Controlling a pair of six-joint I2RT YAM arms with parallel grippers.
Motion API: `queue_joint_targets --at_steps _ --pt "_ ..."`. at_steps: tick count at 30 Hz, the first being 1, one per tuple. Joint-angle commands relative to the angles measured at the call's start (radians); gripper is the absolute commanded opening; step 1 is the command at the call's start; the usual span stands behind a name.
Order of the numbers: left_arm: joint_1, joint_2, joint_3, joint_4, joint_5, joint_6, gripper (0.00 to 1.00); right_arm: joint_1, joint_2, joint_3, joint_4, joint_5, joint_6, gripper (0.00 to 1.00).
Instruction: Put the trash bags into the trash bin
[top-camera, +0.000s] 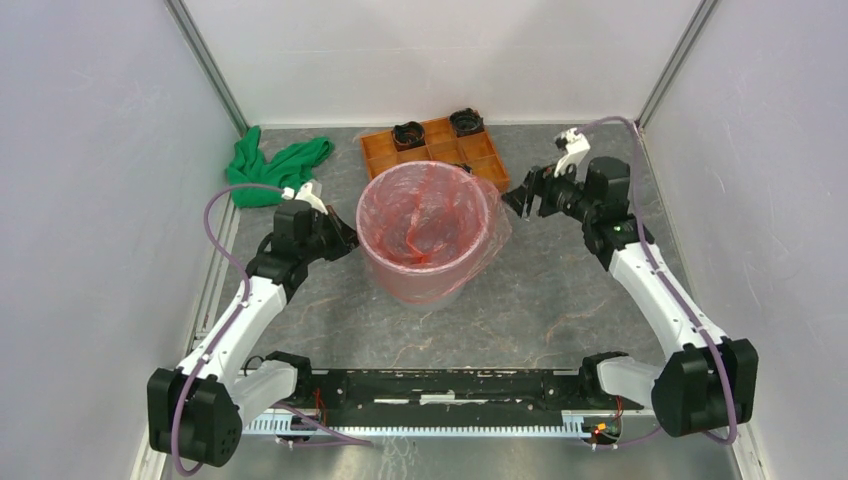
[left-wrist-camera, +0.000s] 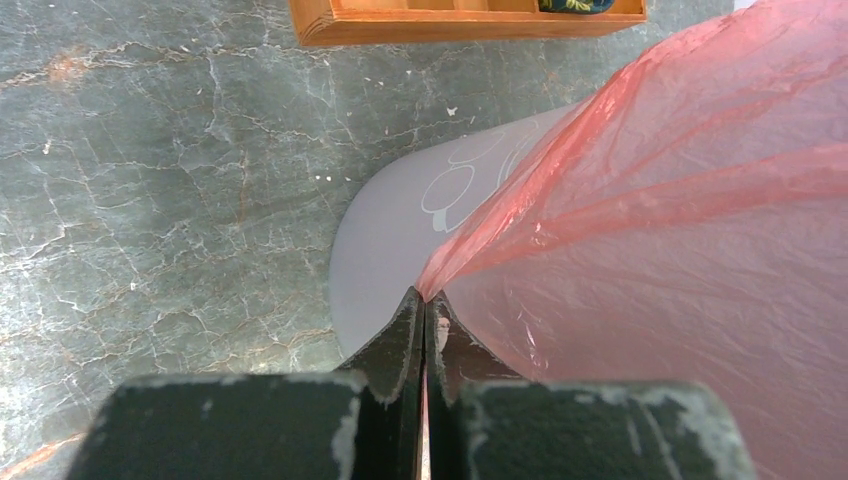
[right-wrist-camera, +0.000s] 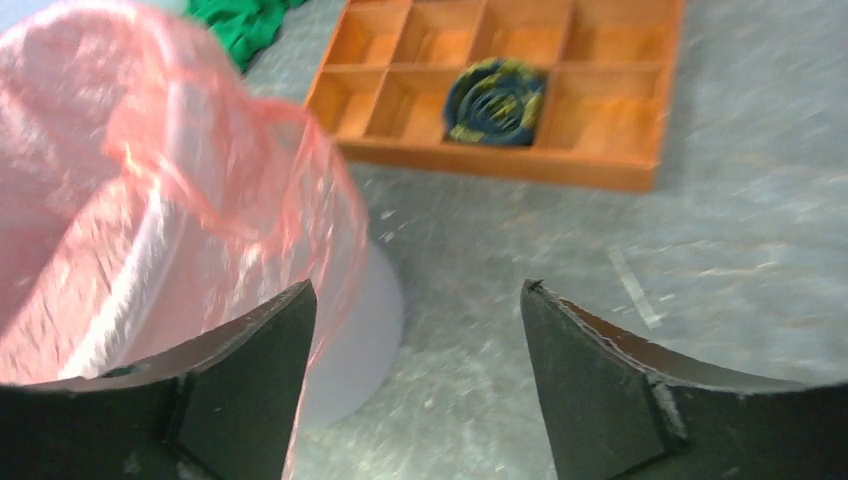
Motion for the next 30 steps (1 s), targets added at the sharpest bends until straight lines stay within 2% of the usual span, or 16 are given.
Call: queue_joint_targets --at_steps 1,3,6,11,16,24,27,30 --pt "0.005 -0.022 0.02 0.008 0.043 -0.03 0.02 0.003 -0.005 -0.102 0.229 -0.242 0.101 0.78" --pt "0.006 -0.023 0.015 0.011 0.052 -0.034 0.02 0.01 0.01 -0.139 0.274 -0.314 0.119 0.76" --pt "0.004 -0.027 -0.004 0.026 0.061 -0.044 0.02 0.027 0.026 -0.176 0.286 -0.273 0.118 0.7" --pt "0.005 -0.025 -0.038 0.059 0.077 -0.069 0.02 0.064 0.117 -0.212 0.36 -0.22 0.153 0.5" --pt "0.004 -0.037 -0.055 0.06 0.083 -0.077 0.02 0.126 0.202 -0.253 0.43 -0.218 0.195 0.48" --pt "0.006 -0.064 -0.059 0.024 0.058 -0.047 0.02 0.133 0.161 -0.225 0.094 0.235 0.006 0.48" --pt "0.005 -0.077 -0.057 0.01 0.047 -0.039 0.02 0.143 0.114 -0.173 -0.045 0.476 -0.053 0.5" --pt "0.005 -0.097 -0.048 -0.024 0.017 -0.022 0.02 0.15 0.044 -0.096 -0.141 0.648 -0.098 0.54"
